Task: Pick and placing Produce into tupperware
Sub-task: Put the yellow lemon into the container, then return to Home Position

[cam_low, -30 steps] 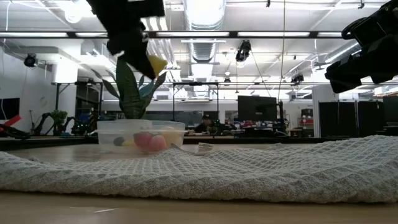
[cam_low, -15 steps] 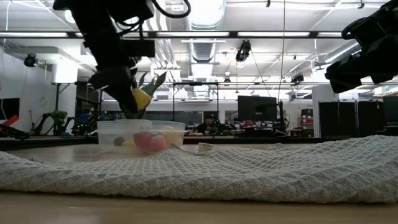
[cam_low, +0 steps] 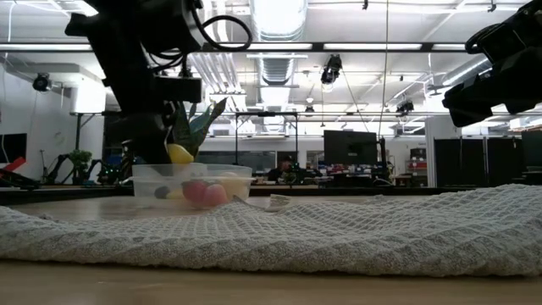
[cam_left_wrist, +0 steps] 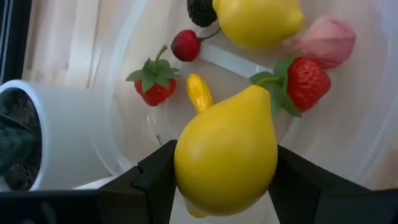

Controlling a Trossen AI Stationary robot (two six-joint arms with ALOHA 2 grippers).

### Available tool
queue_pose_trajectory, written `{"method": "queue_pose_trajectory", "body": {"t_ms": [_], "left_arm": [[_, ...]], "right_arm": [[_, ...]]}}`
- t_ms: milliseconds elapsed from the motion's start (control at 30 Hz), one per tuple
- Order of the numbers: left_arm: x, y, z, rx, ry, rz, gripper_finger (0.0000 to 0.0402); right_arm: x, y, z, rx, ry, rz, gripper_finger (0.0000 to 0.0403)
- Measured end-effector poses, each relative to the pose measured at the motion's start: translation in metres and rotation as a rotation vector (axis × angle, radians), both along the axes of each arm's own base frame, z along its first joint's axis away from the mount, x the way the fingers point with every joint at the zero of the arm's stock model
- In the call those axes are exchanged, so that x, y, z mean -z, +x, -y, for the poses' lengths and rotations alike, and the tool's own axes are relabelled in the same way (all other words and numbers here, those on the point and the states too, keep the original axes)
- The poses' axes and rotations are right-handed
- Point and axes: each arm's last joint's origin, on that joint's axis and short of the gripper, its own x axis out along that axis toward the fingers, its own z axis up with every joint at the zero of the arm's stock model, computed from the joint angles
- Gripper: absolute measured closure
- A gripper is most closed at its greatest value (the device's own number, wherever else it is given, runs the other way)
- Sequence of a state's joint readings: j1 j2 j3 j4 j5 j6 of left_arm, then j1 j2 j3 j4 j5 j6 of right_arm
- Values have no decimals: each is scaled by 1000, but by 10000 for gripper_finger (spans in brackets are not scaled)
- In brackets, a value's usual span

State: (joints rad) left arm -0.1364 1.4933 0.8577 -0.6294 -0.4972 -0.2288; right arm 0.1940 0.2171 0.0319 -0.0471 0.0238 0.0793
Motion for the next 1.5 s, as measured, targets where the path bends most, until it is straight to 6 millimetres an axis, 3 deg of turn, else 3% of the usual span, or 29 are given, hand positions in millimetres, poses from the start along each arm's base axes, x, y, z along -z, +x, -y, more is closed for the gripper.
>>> {"method": "queue_pose_trajectory", "body": {"t_ms": [433, 667, 1233, 1367, 1500], "left_arm": [[0, 1, 1, 10, -31, 12, 215], [0, 2, 1, 10, -32, 17, 176], [-2, 6, 2, 9, -32, 58, 167], [-13, 16, 5, 50, -69, 142, 181], [-32, 29, 9, 165, -123, 256, 219]], "right_arm": [[0, 0, 0, -1, 0, 0, 266], [0, 0, 0, 0, 0, -1, 266], [0, 0, 0, 0, 0, -1, 266], [0, 0, 0, 0, 0, -1, 266], [0, 0, 0, 3, 0, 3, 266]]}}
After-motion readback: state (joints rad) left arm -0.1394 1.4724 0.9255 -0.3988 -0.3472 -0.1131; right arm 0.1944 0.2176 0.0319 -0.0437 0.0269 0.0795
